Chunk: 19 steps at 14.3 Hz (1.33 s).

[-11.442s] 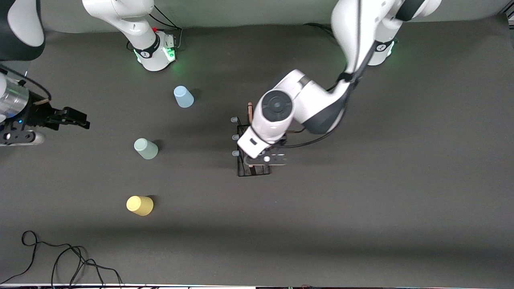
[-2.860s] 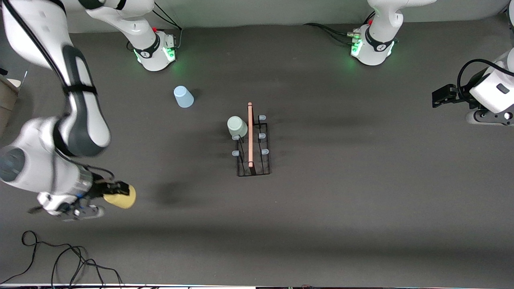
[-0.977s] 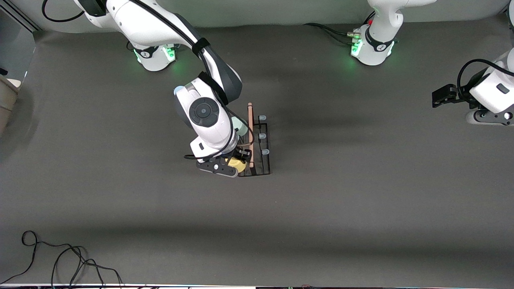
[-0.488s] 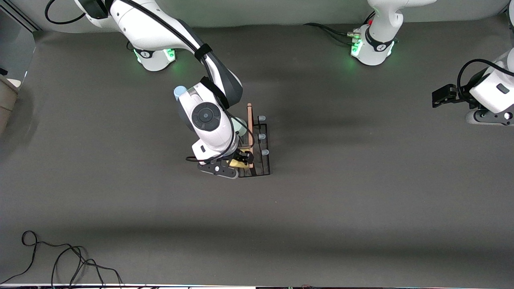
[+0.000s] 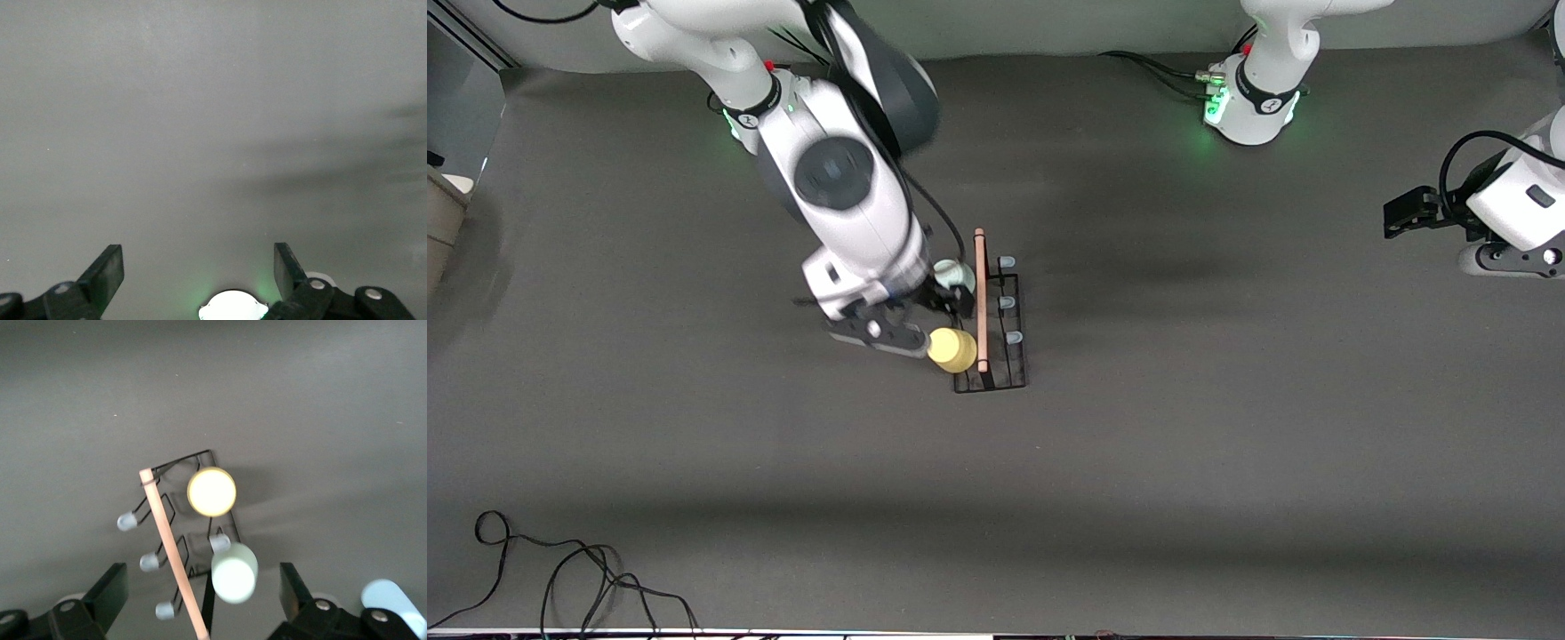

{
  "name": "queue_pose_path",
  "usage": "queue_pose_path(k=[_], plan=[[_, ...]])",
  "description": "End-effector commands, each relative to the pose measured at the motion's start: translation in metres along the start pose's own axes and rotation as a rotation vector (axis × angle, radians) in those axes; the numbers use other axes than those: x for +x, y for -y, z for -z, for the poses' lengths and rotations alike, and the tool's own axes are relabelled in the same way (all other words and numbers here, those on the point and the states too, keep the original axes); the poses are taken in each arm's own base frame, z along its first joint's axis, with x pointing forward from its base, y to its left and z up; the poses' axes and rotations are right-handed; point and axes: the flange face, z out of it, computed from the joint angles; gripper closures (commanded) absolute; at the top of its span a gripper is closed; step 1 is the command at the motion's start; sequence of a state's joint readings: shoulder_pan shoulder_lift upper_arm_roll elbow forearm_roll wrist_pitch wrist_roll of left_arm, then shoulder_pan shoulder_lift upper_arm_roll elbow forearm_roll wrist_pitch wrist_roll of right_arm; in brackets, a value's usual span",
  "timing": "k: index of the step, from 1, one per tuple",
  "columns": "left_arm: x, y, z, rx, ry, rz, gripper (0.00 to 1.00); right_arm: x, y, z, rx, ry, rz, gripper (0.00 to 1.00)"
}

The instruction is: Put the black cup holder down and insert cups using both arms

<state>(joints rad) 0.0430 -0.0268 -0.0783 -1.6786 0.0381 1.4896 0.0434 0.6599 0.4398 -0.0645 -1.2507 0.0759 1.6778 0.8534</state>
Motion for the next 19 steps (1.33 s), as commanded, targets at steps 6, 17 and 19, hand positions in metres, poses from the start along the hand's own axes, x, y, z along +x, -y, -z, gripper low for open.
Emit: queue_pose_path(k=[6,17,19], plan=[[-0.001,0.001,0.005,-0.008,0.005,-0.009,0.0,0.03,-0.184,0.103,-0.022,0.039,0.164,0.0],[-0.001,0.001,0.005,-0.008,0.005,-0.009,0.0,0.101,-0.406,0.103,-0.04,-0.005,0.274,0.0],[-0.001,0.001,0.005,-0.008,0.005,-0.009,0.0,0.104,-0.414,0.103,-0.04,-0.002,0.259,0.0]])
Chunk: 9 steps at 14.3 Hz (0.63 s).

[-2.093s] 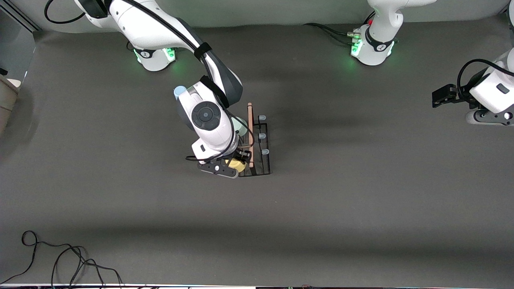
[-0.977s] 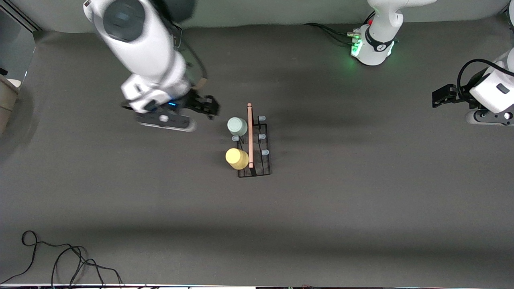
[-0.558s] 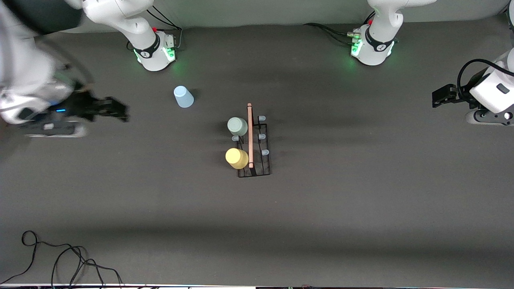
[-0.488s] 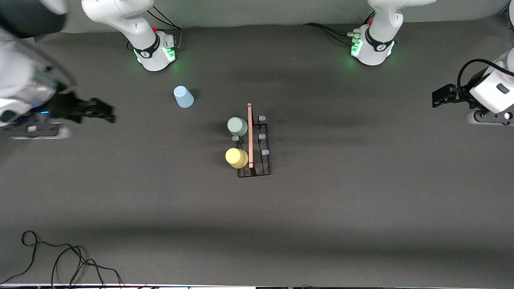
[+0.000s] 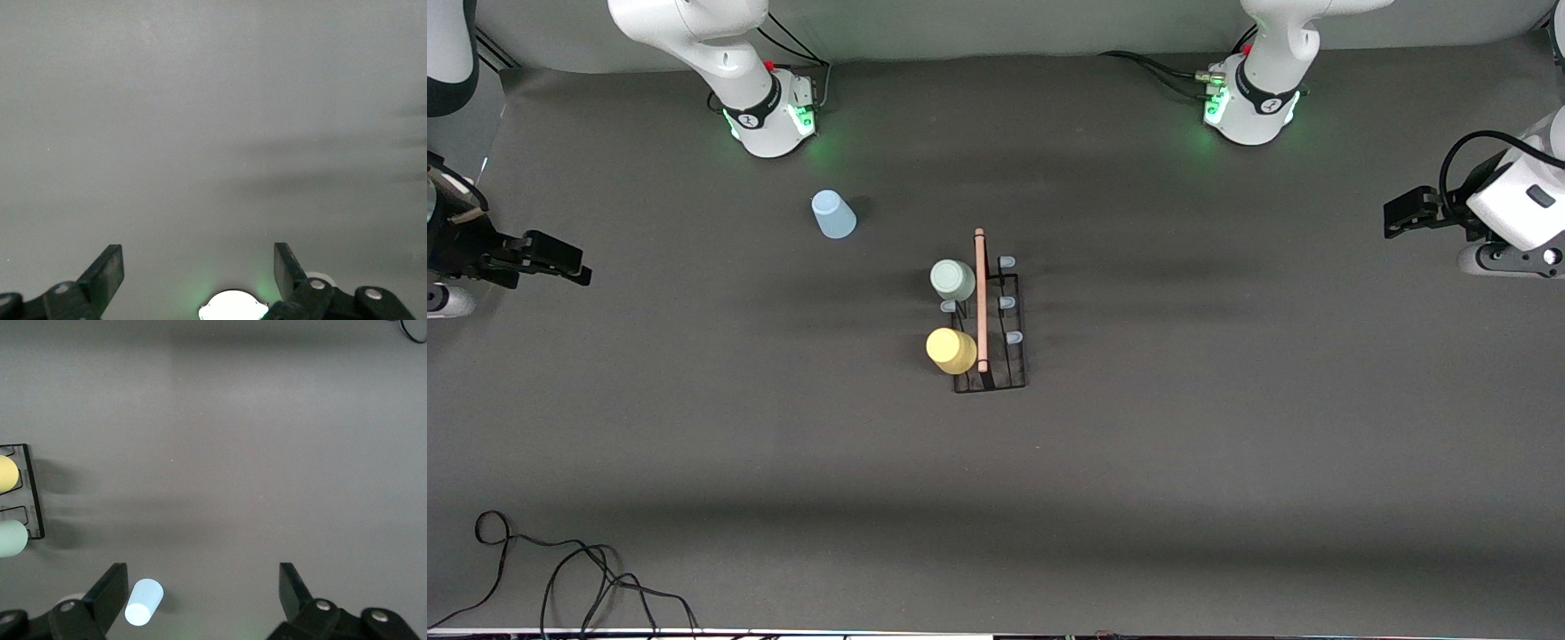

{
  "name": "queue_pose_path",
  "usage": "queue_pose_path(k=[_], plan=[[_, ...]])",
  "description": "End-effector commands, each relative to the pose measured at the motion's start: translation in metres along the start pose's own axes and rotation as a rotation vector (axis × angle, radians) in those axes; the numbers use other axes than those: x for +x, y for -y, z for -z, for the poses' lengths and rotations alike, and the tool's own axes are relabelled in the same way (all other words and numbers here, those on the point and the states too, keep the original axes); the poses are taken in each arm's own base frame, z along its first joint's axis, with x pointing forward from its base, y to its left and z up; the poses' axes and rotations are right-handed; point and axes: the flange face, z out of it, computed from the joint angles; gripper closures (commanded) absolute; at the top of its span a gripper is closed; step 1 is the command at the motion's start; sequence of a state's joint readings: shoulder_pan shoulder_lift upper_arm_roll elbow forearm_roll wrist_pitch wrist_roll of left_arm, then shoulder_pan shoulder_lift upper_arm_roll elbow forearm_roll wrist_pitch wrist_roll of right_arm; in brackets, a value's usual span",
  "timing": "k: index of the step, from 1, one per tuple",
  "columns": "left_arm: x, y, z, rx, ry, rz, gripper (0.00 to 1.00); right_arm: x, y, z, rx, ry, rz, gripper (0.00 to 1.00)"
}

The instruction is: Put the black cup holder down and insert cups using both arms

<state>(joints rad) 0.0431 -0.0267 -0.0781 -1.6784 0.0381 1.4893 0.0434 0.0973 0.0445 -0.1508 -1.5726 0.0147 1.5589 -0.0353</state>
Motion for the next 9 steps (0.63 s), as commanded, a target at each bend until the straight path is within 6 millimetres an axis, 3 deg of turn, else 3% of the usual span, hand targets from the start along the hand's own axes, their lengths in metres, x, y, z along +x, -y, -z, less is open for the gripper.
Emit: queue_pose_path(k=[1,9], plan=[[-0.0014,0.0008,0.0045,-0.008,0.004,-0.009,0.0,-0.0067,-0.0043,0.002,-0.019,-0.013,0.012,0.0],[-0.0014,0.0008,0.0045,-0.008,0.004,-0.009,0.0,-0.0062,-0.0036,0.0043,-0.014,-0.01,-0.005,0.0]])
